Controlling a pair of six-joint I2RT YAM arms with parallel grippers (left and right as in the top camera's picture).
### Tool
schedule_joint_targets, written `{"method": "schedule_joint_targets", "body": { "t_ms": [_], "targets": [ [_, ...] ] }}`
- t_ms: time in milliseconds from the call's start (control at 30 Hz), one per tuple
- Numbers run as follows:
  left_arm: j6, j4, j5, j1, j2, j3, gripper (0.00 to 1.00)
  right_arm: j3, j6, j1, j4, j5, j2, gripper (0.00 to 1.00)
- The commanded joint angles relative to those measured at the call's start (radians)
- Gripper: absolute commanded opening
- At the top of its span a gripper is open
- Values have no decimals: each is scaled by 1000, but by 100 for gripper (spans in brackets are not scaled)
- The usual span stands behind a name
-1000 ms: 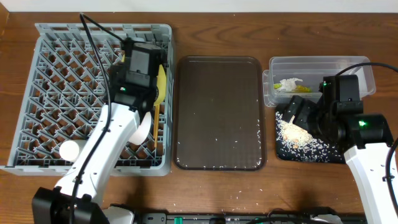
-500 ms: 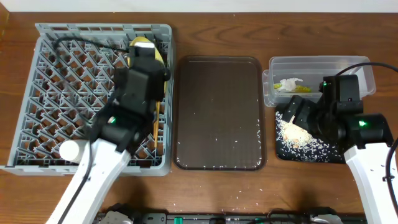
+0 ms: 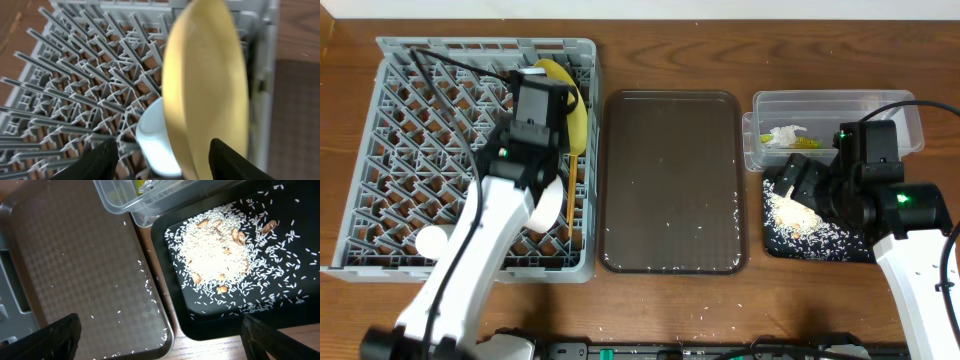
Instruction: Sort waste into correct bins and load items into the dishwasher
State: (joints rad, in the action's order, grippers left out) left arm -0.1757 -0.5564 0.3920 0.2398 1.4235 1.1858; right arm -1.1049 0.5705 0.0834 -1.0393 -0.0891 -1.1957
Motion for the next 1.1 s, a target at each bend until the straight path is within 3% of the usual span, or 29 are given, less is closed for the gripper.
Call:
{"method": "schedule_joint_targets", "body": {
  "t_ms": [0, 33, 67, 100, 433, 533, 700, 867, 967, 1067],
  "targets": [
    [-10, 79, -85, -52, 66, 8, 52, -5, 12, -5, -2, 10, 0, 99],
    [-10, 90, -117, -57, 76, 8, 49, -5, 12, -5, -2, 10, 0, 99],
    [-10, 113, -170, -61, 92, 8, 38, -5, 12, -5, -2, 10, 0, 99],
    [-10, 126, -190, -61, 95, 8, 36, -5, 12, -5, -2, 10, 0, 99],
    [24, 332, -275, -44, 97, 8, 38, -5, 12, -5, -2, 10, 0, 99],
    [24, 335, -277, -44, 97, 8, 60, -5, 12, -5, -2, 10, 0, 99],
    [24, 211, -277, -44, 30, 8, 63, -5, 12, -5, -2, 10, 0, 99],
    [-13, -27, -277, -44, -237, 8, 66, -5, 12, -5, -2, 10, 0, 99],
    [-30, -192, -277, -44, -401, 8, 81, -5, 12, -5, -2, 10, 0, 99],
    [-67, -308, -279, -44, -509, 8, 85, -5, 12, -5, -2, 10, 0, 99]
  ]
}}
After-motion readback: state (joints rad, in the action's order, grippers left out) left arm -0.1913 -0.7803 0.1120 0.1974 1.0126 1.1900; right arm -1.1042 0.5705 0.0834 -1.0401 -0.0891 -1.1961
